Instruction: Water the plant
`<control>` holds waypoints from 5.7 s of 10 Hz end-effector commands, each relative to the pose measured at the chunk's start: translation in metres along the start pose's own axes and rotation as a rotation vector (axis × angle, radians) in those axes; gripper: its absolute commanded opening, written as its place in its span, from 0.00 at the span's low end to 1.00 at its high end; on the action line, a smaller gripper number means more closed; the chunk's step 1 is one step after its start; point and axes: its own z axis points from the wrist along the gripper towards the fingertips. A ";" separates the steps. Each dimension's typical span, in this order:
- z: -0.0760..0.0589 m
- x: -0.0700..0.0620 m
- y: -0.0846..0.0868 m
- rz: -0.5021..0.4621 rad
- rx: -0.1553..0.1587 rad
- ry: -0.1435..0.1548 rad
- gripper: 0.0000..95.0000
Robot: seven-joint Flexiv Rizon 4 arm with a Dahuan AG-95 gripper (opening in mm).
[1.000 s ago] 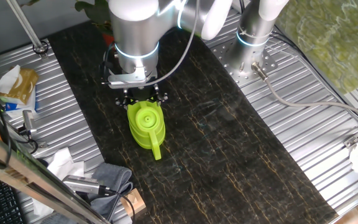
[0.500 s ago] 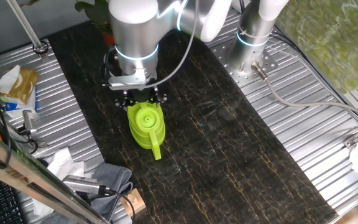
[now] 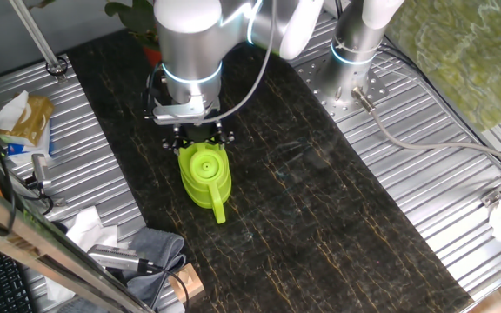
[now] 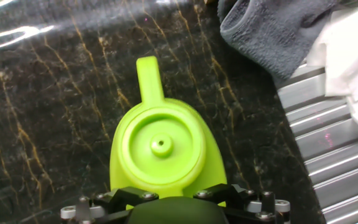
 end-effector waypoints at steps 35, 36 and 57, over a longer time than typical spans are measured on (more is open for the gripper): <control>0.008 -0.002 0.000 -0.046 0.064 -0.003 0.00; 0.005 -0.003 0.000 -0.034 0.062 0.002 0.00; -0.049 -0.024 -0.010 0.068 -0.021 -0.028 0.00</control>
